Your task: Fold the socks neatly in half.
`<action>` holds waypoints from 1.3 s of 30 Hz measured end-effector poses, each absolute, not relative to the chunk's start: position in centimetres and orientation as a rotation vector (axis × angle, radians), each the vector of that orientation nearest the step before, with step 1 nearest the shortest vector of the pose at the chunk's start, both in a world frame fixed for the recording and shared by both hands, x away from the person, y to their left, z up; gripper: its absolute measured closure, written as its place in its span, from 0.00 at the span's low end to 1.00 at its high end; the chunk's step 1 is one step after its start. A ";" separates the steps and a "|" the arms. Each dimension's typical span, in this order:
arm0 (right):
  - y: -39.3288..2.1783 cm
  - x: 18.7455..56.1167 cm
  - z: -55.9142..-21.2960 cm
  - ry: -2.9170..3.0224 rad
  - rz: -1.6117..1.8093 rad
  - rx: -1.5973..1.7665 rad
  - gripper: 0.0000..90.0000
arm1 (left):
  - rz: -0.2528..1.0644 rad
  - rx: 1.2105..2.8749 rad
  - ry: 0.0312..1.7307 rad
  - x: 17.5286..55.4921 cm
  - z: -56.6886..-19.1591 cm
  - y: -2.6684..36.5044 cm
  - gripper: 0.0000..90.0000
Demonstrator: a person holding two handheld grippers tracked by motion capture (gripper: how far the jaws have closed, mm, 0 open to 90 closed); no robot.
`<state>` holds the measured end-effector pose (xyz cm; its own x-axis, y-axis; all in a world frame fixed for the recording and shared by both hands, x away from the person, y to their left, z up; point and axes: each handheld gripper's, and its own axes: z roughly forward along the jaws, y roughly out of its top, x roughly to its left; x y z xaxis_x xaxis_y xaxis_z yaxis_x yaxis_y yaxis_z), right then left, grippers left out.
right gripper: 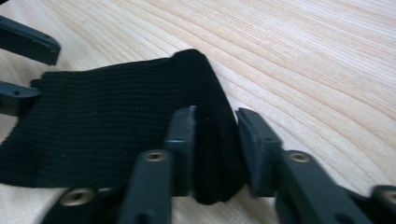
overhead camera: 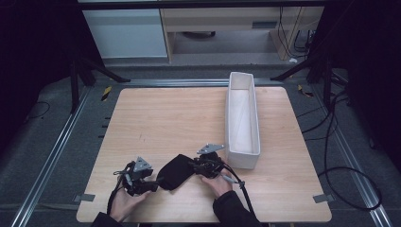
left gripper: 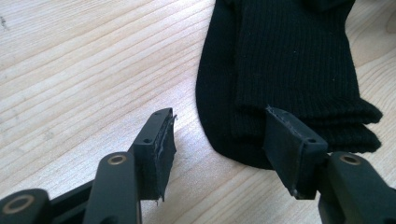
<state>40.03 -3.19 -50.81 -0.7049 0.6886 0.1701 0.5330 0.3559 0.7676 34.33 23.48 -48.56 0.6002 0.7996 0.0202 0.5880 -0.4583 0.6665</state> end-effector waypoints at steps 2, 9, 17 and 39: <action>-3.2 39.9 -50.6 2.426 1.261 1.096 0.88 | 0.445 2.205 1.092 34.3 -48.6 23.4 0.47; -3.3 39.5 -49.1 2.380 1.275 1.023 0.93 | 0.442 2.197 1.093 34.4 -48.7 22.9 0.47; -2.1 37.9 -47.1 2.416 1.363 0.820 0.93 | 0.446 2.186 1.099 34.6 -48.8 22.2 0.47; -0.1 35.1 -47.8 2.503 1.466 0.656 0.94 | 0.443 2.182 1.110 34.7 -49.0 21.9 0.47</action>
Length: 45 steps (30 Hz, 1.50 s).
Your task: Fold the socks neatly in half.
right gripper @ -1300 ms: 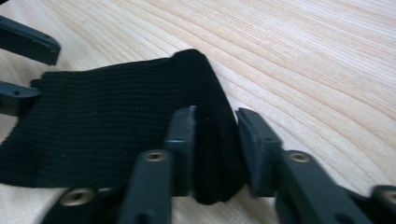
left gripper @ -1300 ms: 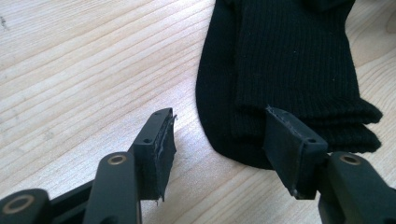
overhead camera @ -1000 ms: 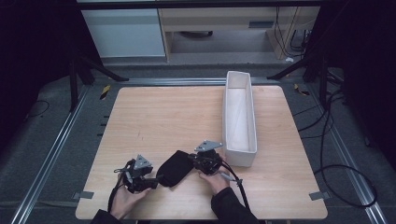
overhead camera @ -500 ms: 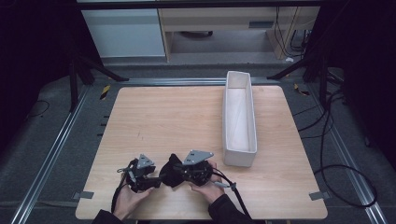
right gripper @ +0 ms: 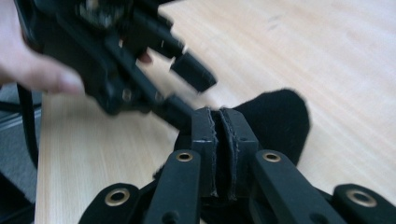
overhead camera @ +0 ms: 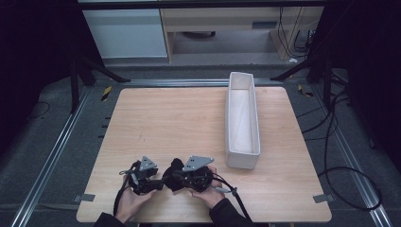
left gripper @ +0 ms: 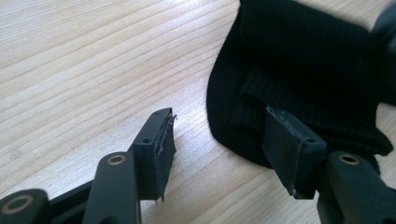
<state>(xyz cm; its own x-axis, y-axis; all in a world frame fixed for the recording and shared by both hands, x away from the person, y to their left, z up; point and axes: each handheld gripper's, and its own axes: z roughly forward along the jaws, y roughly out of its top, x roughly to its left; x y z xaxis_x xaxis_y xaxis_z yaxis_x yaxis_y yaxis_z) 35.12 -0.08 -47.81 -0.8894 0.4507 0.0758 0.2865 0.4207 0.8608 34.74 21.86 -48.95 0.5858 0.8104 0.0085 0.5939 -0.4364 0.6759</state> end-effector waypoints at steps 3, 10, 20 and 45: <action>-0.1 35.1 -47.2 2.491 1.508 0.629 0.94 | 0.443 2.179 1.114 34.8 -49.0 21.7 0.47; 0.4 34.4 -49.2 2.587 1.461 0.592 0.94 | 0.432 2.180 1.122 34.9 -49.1 21.8 0.47; 0.5 34.4 -49.5 2.597 1.460 0.596 0.94 | 0.451 2.162 1.140 35.0 -48.6 22.7 0.48; 0.6 33.7 -49.9 2.577 1.464 0.618 0.89 | 0.462 2.086 1.036 38.2 -44.8 19.9 0.39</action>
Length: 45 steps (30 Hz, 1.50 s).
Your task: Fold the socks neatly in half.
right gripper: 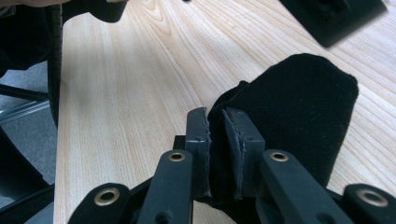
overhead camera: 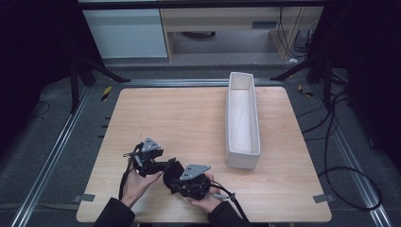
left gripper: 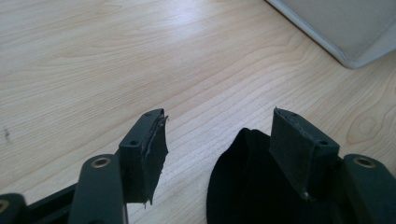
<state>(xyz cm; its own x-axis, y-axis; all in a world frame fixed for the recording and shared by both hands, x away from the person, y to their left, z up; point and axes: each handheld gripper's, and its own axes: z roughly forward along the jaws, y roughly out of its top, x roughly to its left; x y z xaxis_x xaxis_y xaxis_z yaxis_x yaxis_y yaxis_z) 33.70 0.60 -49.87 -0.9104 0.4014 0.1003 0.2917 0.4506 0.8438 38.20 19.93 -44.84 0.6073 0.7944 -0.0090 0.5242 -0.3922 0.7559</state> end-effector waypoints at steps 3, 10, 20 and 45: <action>0.6 33.6 -49.9 2.579 1.461 0.612 0.89 | 0.460 2.113 1.038 38.2 -45.4 19.7 0.38; 0.4 33.5 -49.9 2.579 1.464 0.620 0.89 | 0.452 2.141 1.061 37.8 -46.6 20.4 0.39; 0.2 33.4 -49.9 2.589 1.455 0.606 0.89 | 0.454 2.141 1.065 36.7 -46.3 21.2 0.38; -1.0 34.3 -49.1 2.541 1.438 0.766 0.78 | 0.509 2.163 1.081 34.2 -47.4 22.2 0.36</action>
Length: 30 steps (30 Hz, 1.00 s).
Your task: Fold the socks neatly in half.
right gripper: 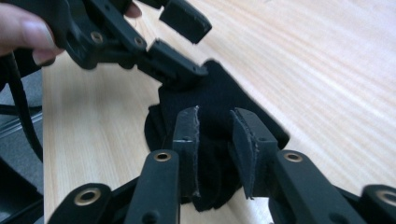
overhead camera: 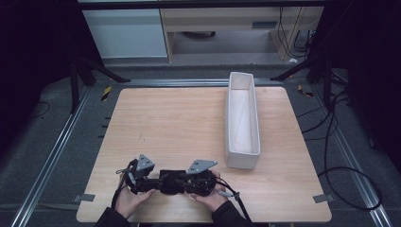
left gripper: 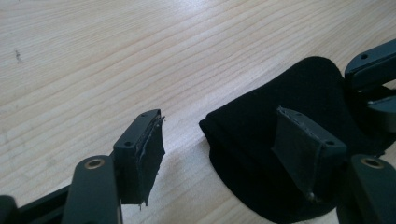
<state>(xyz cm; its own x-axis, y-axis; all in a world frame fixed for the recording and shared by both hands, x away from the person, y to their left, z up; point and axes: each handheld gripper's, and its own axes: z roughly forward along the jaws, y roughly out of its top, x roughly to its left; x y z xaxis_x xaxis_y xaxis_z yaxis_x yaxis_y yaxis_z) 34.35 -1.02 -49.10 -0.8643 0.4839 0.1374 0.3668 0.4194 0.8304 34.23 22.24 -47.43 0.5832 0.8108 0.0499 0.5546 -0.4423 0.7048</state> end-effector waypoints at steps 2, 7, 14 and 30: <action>-1.2 34.1 -49.2 2.551 1.447 0.774 0.73 | 0.512 2.162 1.085 34.0 -47.5 22.3 0.36; -1.8 34.1 -48.6 2.530 1.516 0.788 0.69 | 0.521 2.170 1.085 33.8 -47.4 22.1 0.35; -1.5 35.6 -46.8 2.452 1.493 0.829 0.74 | 0.519 2.163 1.094 33.7 -47.5 22.2 0.35; -1.6 33.7 -49.9 2.545 1.397 0.786 0.69 | 0.496 2.113 1.112 33.6 -47.3 22.1 0.35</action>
